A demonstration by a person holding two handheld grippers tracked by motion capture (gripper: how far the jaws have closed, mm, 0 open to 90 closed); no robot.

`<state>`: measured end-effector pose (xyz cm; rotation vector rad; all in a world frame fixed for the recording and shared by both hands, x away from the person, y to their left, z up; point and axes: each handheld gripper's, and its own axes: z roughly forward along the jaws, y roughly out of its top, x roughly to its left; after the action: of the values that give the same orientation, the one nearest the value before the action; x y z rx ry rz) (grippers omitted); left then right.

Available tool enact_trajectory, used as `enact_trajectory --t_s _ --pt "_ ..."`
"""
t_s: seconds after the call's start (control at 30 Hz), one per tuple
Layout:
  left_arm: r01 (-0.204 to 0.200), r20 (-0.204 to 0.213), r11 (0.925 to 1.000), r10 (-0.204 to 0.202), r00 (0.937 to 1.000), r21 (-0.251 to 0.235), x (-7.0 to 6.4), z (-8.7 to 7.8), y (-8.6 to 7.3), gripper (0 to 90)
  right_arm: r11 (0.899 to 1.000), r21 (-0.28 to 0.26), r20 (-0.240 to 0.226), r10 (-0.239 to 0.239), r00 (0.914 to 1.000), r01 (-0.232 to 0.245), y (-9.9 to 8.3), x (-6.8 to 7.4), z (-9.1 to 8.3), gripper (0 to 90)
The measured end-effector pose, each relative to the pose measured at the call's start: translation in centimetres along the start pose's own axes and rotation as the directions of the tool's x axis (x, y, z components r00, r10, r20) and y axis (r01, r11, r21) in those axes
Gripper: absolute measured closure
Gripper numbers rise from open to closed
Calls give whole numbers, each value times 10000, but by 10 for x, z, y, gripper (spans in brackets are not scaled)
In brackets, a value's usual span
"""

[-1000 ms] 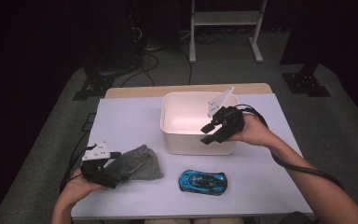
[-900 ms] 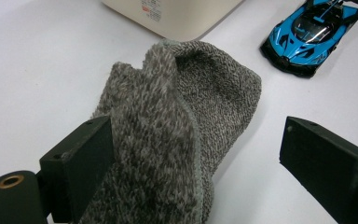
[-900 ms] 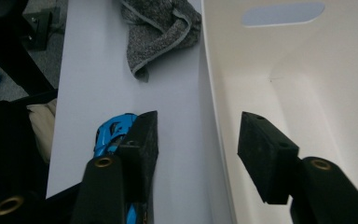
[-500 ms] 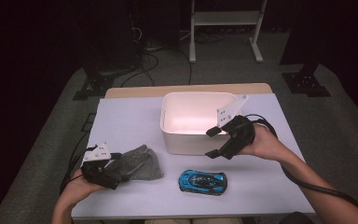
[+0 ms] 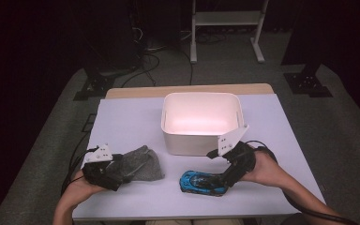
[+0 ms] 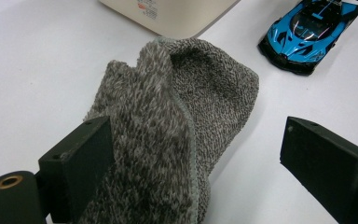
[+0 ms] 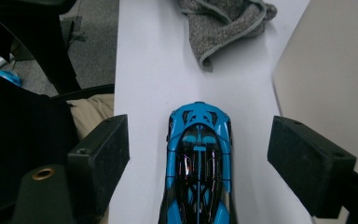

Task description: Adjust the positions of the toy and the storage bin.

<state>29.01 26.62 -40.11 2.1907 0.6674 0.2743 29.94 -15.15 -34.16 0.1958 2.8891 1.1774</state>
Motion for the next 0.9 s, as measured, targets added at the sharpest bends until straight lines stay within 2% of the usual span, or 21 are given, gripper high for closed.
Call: enact_trajectory --t_s 0.37,0.5,0.73,0.9 --pt "-51 26 10000 51 10000 58 0 0 0 87 9993 315 -109 220 9997 -217 -24 2 40 173" --pt "-82 29 9999 81 10000 70 0 0 0 87 9983 531 141 249 9996 -257 -35 1 53 169" --pt "-75 54 9999 74 10000 110 -1 0 0 87 9969 580 250 513 9984 -527 -48 -2 64 153" --pt "-74 73 9998 73 9999 165 -1 1 -1 88 9958 750 455 501 9977 -535 -53 -4 70 148"
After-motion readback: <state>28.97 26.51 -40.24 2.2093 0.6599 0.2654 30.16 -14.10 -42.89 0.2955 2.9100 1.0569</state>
